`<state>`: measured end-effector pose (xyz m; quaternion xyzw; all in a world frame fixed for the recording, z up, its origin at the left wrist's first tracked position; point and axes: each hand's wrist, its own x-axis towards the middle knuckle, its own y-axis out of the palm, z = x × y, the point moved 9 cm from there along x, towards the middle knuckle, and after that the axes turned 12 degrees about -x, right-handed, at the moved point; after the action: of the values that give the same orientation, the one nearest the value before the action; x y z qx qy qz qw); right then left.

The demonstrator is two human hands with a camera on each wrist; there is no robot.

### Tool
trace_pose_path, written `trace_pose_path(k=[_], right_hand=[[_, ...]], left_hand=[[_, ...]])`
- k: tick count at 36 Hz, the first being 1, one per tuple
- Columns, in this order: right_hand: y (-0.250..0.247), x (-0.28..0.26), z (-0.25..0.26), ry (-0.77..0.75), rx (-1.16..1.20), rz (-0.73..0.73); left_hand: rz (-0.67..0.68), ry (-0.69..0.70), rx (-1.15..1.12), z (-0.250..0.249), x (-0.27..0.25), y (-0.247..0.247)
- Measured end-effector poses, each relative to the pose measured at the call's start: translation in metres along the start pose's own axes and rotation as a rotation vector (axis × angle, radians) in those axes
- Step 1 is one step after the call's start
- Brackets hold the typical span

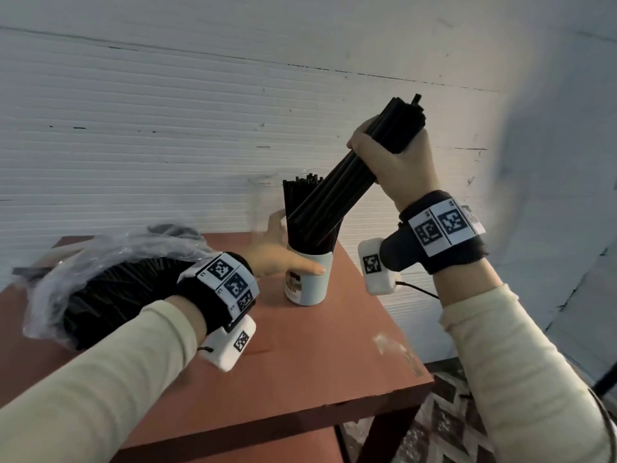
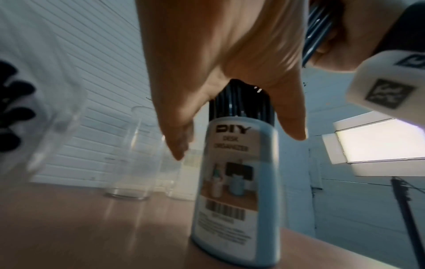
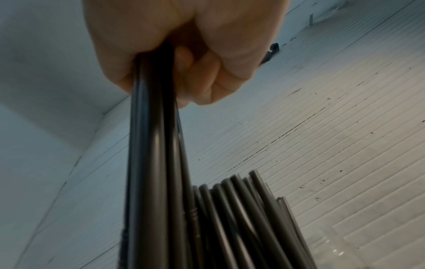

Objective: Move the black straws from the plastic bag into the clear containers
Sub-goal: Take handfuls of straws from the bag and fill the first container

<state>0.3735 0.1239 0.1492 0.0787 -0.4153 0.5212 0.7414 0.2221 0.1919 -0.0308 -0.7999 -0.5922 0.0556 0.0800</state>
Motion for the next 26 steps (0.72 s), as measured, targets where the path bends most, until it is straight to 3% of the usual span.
trace_pose_path(k=[12, 26], right_hand=[[0.019, -0.002, 0.001, -0.084, -0.112, 0.104], [0.056, -0.009, -0.012, -0.047, -0.243, 0.233]], left_hand=[[0.182, 0.038, 0.181, -0.009, 0.013, 0.003], [0.118, 0.032, 0.24, -0.007, 0.003, -0.004]])
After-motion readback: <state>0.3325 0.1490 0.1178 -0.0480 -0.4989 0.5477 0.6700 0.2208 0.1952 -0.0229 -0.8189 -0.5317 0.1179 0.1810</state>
